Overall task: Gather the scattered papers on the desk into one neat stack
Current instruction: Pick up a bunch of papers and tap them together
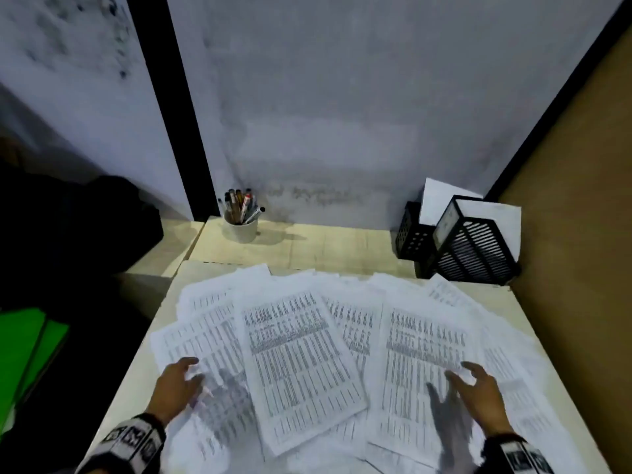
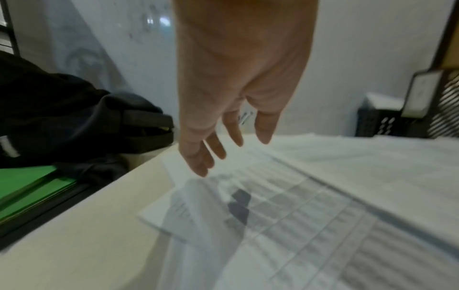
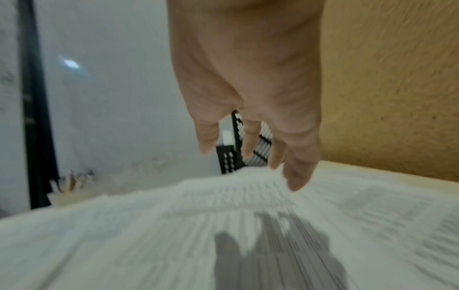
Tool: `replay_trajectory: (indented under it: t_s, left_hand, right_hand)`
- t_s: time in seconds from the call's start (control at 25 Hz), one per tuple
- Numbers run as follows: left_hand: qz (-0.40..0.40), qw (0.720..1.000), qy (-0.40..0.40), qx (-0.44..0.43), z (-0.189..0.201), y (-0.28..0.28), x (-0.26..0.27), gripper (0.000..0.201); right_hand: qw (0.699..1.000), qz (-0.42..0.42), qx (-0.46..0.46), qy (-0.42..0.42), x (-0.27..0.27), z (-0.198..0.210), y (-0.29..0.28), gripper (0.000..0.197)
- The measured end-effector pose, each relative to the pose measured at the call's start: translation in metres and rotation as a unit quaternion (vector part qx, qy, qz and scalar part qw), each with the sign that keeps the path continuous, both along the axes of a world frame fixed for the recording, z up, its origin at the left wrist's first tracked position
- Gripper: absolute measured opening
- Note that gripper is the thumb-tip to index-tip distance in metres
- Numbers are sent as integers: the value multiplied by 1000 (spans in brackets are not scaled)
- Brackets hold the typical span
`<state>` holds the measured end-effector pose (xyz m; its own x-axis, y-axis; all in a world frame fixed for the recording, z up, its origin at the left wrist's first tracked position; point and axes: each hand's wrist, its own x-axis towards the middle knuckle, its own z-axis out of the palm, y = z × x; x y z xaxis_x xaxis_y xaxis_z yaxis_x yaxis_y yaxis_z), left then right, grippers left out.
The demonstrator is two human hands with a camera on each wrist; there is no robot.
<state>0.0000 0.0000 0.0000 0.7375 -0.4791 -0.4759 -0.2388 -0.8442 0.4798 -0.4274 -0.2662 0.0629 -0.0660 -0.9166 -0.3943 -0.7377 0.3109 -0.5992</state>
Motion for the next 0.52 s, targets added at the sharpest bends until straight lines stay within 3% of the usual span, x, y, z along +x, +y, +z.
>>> replay_trajectory:
  t_s: [0.12, 0.2, 0.36, 0.52]
  left_hand:
    - [132, 990, -21, 52, -2, 1, 12, 69]
    - [181, 981, -23, 65, -4, 2, 16, 74]
    - [203, 978, -33, 47, -16, -2, 27, 72]
    - [169, 986, 4, -3, -17, -9, 46, 42]
  right_hand:
    - [991, -72, 70, 84, 6, -14, -13, 85]
    - [976, -123, 110, 139, 10, -29, -12, 96]
    - [982, -83, 79, 152, 30, -44, -11, 72]
    - [992, -13, 58, 113, 58, -42, -24, 59]
